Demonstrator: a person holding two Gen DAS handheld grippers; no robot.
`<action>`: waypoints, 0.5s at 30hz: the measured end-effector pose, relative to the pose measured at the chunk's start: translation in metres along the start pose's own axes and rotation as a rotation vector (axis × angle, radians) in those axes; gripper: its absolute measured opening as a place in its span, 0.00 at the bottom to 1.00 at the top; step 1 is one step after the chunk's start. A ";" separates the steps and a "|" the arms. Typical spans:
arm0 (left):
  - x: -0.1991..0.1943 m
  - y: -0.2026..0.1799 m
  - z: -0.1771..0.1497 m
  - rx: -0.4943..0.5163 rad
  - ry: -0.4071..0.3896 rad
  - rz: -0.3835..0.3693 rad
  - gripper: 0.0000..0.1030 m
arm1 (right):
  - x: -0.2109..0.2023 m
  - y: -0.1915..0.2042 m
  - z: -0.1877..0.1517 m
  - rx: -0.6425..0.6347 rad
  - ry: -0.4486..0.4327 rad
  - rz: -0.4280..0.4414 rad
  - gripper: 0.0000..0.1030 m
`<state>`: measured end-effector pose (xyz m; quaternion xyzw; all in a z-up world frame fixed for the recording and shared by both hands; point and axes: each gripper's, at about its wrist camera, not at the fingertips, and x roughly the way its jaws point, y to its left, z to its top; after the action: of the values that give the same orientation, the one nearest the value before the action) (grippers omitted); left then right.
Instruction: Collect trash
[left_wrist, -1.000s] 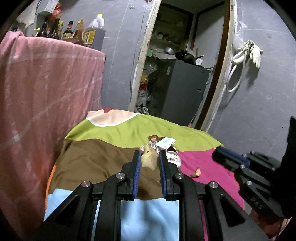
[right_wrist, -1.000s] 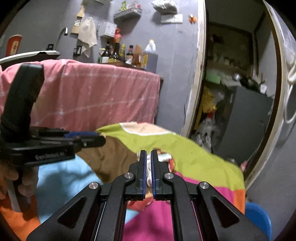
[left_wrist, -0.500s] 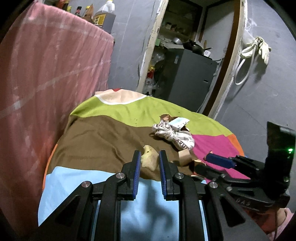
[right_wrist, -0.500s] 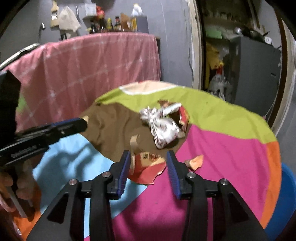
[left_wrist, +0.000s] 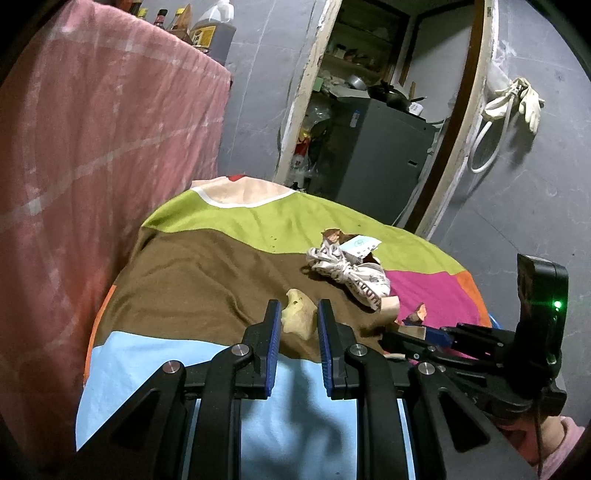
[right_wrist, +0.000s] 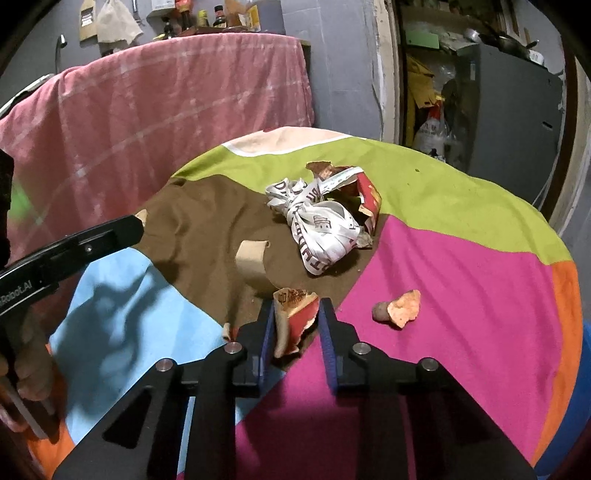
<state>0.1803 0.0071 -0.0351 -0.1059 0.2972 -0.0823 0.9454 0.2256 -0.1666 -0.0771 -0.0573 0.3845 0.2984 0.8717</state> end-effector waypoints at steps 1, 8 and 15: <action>-0.001 -0.002 0.000 0.004 -0.003 -0.001 0.16 | -0.003 0.000 -0.001 0.003 -0.010 0.000 0.18; -0.014 -0.028 0.005 0.033 -0.049 -0.028 0.16 | -0.062 0.001 -0.004 -0.008 -0.206 -0.052 0.18; -0.037 -0.076 0.020 0.061 -0.198 -0.112 0.16 | -0.147 -0.005 -0.004 -0.027 -0.444 -0.176 0.18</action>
<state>0.1548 -0.0554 0.0197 -0.1011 0.1934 -0.1329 0.9668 0.1489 -0.2424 0.0232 -0.0351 0.1729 0.2316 0.9567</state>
